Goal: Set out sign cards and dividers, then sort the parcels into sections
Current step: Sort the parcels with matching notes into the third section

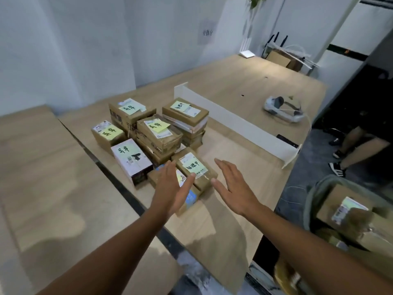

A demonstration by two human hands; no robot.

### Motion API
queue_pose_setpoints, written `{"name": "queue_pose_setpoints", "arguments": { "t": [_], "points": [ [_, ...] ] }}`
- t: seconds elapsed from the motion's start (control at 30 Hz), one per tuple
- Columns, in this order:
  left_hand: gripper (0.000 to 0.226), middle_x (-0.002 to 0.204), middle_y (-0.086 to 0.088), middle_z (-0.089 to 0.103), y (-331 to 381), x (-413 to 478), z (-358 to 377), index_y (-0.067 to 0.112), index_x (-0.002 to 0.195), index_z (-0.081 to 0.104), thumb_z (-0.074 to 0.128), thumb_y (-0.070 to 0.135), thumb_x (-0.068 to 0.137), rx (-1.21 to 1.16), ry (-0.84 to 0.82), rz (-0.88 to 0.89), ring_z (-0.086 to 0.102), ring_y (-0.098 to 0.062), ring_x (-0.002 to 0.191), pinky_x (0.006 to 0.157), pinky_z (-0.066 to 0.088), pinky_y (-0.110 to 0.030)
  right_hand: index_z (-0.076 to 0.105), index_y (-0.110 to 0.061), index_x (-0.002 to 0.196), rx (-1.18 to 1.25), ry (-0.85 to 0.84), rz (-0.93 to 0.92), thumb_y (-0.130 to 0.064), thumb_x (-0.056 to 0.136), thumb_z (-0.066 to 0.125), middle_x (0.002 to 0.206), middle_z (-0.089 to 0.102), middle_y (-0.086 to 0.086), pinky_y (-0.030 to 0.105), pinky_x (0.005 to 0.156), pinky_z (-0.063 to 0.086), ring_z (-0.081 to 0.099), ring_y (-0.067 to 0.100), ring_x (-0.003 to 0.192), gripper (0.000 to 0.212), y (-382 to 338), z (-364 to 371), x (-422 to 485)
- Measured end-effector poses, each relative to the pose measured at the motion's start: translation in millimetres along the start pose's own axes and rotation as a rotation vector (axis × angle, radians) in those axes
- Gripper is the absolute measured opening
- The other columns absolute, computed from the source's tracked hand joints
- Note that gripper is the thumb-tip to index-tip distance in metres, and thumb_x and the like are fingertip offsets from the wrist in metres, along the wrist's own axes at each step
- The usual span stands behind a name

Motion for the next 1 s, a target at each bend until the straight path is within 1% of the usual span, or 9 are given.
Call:
{"name": "queue_pose_setpoints", "arguments": {
  "t": [0.1,0.17,0.3,0.4,0.53,0.63,0.77,0.83,1.0],
  "points": [
    [0.08,0.16,-0.013,0.034,-6,29,27,0.01,0.156,0.031,0.059,0.055,0.096,0.023,0.01,-0.056,0.027,-0.024,0.148,0.116,0.026,-0.036,0.025,-0.033,0.159,0.011,-0.052,-0.004,-0.063,0.097,0.037,0.16,0.029,-0.001,0.037,0.12,0.029,0.028,0.016,0.147,0.07,31,-5,39],
    [0.082,0.162,-0.012,0.032,-15,48,43,0.01,0.158,0.029,0.057,0.057,0.097,0.055,0.018,-0.123,0.027,-0.024,0.149,0.117,0.027,-0.037,0.026,-0.032,0.159,0.01,-0.091,-0.029,-0.068,0.094,0.033,0.16,0.029,-0.002,0.036,0.119,0.03,0.028,0.016,0.147,0.075,50,-1,67],
    [0.082,0.161,-0.011,0.032,-35,77,74,0.013,0.157,0.03,0.055,0.061,0.096,0.117,0.044,-0.217,0.027,-0.025,0.148,0.117,0.028,-0.039,0.026,-0.032,0.158,0.041,-0.189,-0.103,-0.054,0.103,0.043,0.16,0.03,-0.003,0.036,0.117,0.031,0.031,0.018,0.146,0.062,91,19,123],
    [0.075,0.156,-0.01,0.04,-38,90,90,0.015,0.152,0.037,0.057,0.06,0.095,0.148,0.114,-0.295,0.032,-0.026,0.144,0.11,0.031,-0.037,0.026,-0.033,0.157,0.053,-0.296,-0.16,-0.056,0.103,0.042,0.161,0.029,-0.001,0.04,0.118,0.032,0.03,0.019,0.147,0.061,111,38,160],
    [0.075,0.15,-0.013,0.045,-41,113,111,0.011,0.15,0.039,0.057,0.059,0.095,0.203,0.158,-0.379,0.035,-0.03,0.142,0.116,0.034,-0.047,0.027,-0.033,0.156,0.075,-0.402,-0.242,-0.056,0.1,0.043,0.158,0.033,-0.001,0.046,0.116,0.035,0.033,0.02,0.143,0.062,131,60,201],
    [0.069,0.143,-0.013,0.049,-48,129,128,0.011,0.146,0.044,0.057,0.056,0.095,0.226,0.156,-0.404,0.038,-0.032,0.138,0.113,0.036,-0.049,0.025,-0.036,0.156,0.113,-0.461,-0.239,-0.053,0.101,0.047,0.158,0.032,0.0,0.045,0.114,0.038,0.035,0.021,0.143,0.061,148,82,222],
    [0.072,0.153,-0.018,0.041,-63,140,151,0.006,0.149,0.039,0.057,0.053,0.097,0.373,0.146,-0.436,0.024,-0.038,0.149,0.121,0.023,-0.048,0.023,-0.034,0.158,0.135,-0.606,-0.233,-0.048,0.1,0.055,0.156,0.03,-0.002,0.041,0.112,0.043,0.039,0.017,0.14,0.068,170,122,229],
    [0.082,0.163,-0.018,0.029,-72,141,161,0.003,0.156,0.028,0.053,0.055,0.098,0.471,0.132,-0.457,0.014,-0.035,0.154,0.126,0.012,-0.044,0.018,-0.037,0.159,0.121,-0.662,-0.207,-0.05,0.097,0.06,0.158,0.027,-0.002,0.039,0.112,0.042,0.04,0.017,0.141,0.076,180,139,227],
    [0.083,0.169,-0.017,0.014,-75,145,178,0.002,0.161,0.012,0.04,0.052,0.102,0.561,0.141,-0.475,0.003,-0.03,0.157,0.128,0.005,-0.042,0.018,-0.037,0.16,0.142,-0.607,-0.245,-0.048,0.092,0.067,0.155,0.037,0.002,0.036,0.108,0.043,0.041,0.016,0.138,0.085,191,150,228]
  ]
}}
Point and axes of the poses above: each hand's wrist, its own x-axis towards the middle knuckle, its own z-axis out of the palm, y = z × x, the point moved 5 cm from there along x, towards the middle knuckle
